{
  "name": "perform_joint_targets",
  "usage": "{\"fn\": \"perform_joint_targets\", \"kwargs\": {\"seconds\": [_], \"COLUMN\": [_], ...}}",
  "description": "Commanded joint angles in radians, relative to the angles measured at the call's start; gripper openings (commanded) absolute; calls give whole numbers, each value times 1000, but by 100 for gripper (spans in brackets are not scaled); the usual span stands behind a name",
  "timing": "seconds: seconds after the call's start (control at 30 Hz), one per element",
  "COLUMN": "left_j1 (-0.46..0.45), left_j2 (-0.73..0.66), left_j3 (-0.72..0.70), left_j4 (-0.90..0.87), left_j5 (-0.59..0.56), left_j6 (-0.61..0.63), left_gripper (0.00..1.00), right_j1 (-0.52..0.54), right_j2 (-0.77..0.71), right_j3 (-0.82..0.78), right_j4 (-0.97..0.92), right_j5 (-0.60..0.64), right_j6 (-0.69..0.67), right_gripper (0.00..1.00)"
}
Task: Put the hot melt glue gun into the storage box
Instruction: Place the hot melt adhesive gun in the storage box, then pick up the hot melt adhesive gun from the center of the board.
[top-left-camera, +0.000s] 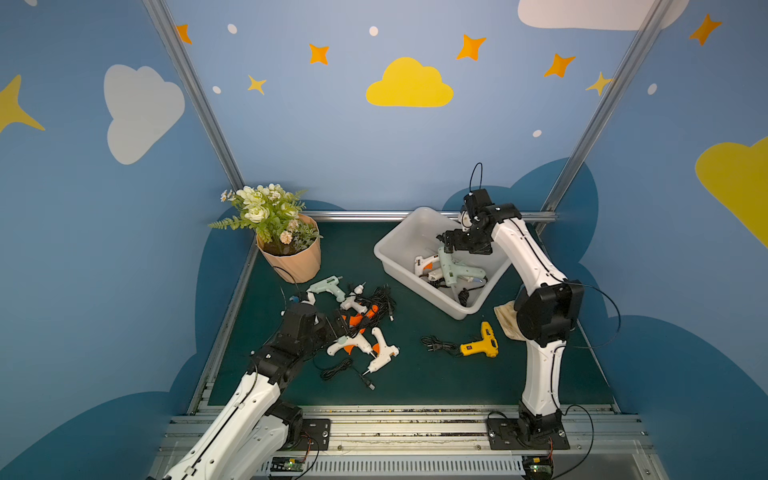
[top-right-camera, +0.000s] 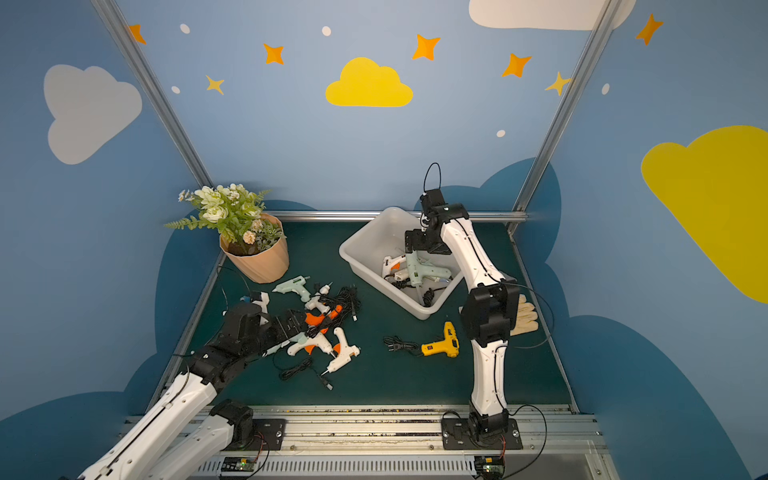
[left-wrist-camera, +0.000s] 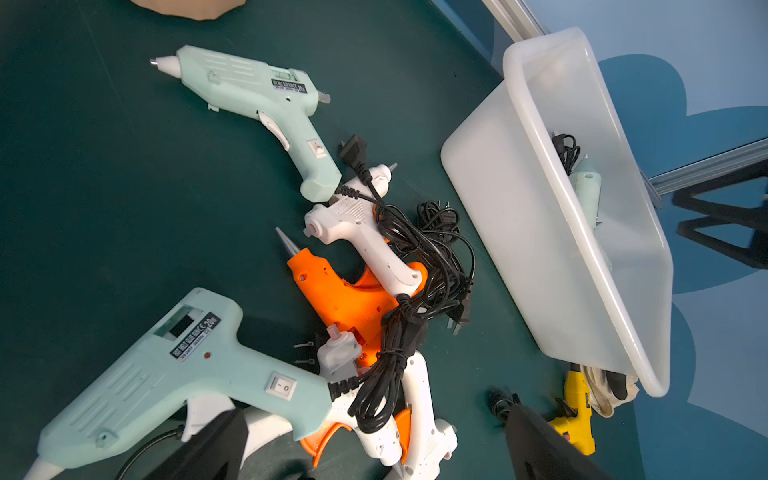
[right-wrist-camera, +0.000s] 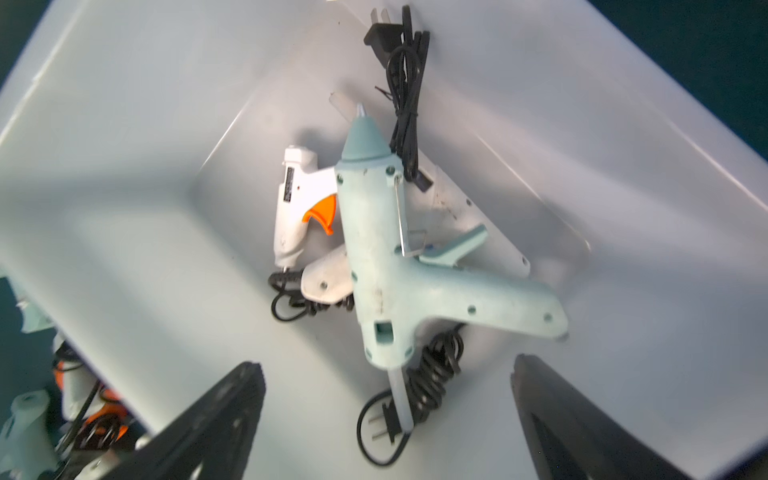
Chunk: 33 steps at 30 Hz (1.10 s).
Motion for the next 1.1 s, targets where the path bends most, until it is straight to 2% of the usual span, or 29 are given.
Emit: {"fn": "perform_joint_targets", "kwargs": {"seconds": [0.0,0.2,0.47,0.63,0.8,1.07], "left_j1": [3,4,6,6,6,6], "left_j2": [-23,-59,-65,-43,-29,-37], "left_j3": [-12,-18,-17,-15,-14,-16], "left_j4": [11,6,9,19,21,7], "left_j5": [-11,-36,-40,-30,-13,-15], "left_j6": [15,27,40,35,29,26], "left_gripper": [100,100,100,100,100,100], "right_j1": [8,1,-33,-107,-200,-263], "right_j2": [-129,-431,-748,-881,-899,-747], "right_j3": [-153,-532,-880,-1089,-1195,-1241], "right_j4": [-30,76,94,195,284,406], "right_j5": [26,73,203,178,43,-131], "right_j6": [63,145,195,217,211,203], "right_gripper": [98,98,98,98,92,83]}}
